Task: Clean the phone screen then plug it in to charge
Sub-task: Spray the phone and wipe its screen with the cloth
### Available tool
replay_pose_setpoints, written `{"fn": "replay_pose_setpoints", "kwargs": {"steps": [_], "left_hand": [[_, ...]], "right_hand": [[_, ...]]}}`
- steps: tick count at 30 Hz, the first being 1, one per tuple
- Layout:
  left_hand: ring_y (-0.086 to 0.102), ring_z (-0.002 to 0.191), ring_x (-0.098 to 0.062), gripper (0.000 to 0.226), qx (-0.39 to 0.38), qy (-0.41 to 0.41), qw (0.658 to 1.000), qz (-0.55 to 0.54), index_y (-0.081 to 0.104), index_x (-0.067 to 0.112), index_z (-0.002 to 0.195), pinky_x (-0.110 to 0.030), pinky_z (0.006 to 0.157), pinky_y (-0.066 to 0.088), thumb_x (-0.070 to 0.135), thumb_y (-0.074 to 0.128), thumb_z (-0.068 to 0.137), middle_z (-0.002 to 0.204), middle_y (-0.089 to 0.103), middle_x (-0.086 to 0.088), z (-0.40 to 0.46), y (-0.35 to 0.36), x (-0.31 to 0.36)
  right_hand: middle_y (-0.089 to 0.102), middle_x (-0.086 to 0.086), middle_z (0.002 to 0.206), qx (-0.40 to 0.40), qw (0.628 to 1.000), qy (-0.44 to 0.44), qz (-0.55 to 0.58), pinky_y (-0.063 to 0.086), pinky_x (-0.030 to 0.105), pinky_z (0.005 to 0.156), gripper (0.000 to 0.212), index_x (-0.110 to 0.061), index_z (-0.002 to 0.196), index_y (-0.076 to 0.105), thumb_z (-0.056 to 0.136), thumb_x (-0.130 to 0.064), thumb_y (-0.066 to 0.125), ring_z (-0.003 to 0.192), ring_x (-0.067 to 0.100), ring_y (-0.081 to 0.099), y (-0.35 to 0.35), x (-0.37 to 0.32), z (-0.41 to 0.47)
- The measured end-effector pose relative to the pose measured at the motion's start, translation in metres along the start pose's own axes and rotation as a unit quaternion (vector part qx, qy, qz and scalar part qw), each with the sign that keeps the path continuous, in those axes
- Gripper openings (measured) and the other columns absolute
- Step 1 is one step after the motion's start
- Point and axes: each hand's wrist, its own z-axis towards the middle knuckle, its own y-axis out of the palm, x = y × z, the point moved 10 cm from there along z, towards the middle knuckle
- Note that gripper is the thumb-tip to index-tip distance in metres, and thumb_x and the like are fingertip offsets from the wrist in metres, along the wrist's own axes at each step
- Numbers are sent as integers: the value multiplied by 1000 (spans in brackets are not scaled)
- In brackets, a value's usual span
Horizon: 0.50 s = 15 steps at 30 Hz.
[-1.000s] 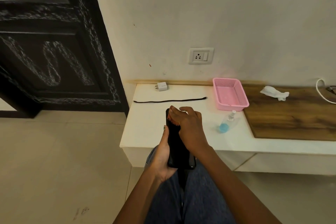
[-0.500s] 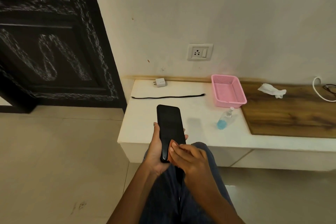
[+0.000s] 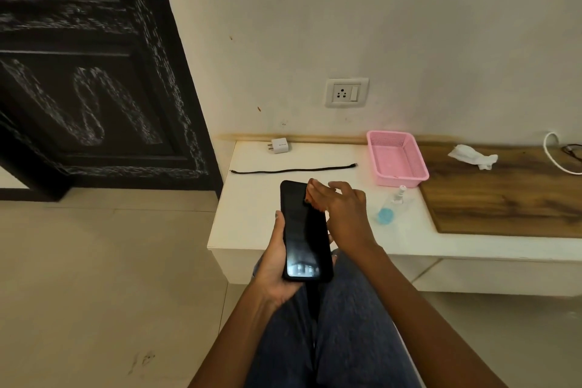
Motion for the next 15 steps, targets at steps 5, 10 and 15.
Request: {"fn": "replay_pose_setpoints", "kwargs": {"steps": [5,10,15], "left_hand": [[71,87,-31,73,-18,-8,1000,-5,63,7,120,-40,68,59,65,52,77,105,71,-19,3,-4,-2],[68,102,-26,71,-5,0,1000,10,71,11,113,-37,79,57,69,46,81,118,67,-16,8,-14,-2],[62,107,-24,77,-6,12,1000,-10,68,4,116,-38,97,49,67,48,77,119,65,-14,14,-14,0]], "right_hand": [[68,0,115,60,998,7,11,35,35,79,61,-8,122,61,65,3,42,105,29,59,-13,-8,-14],[67,-3,116,80,997,-17,9,35,28,76,59,-10,113,68,57,8,72,93,22,65,-11,-19,-54],[68,-3,114,89,995,-29,25,32,23,79,48,-10,108,70,62,1,78,92,20,66,-9,-25,-90]]}}
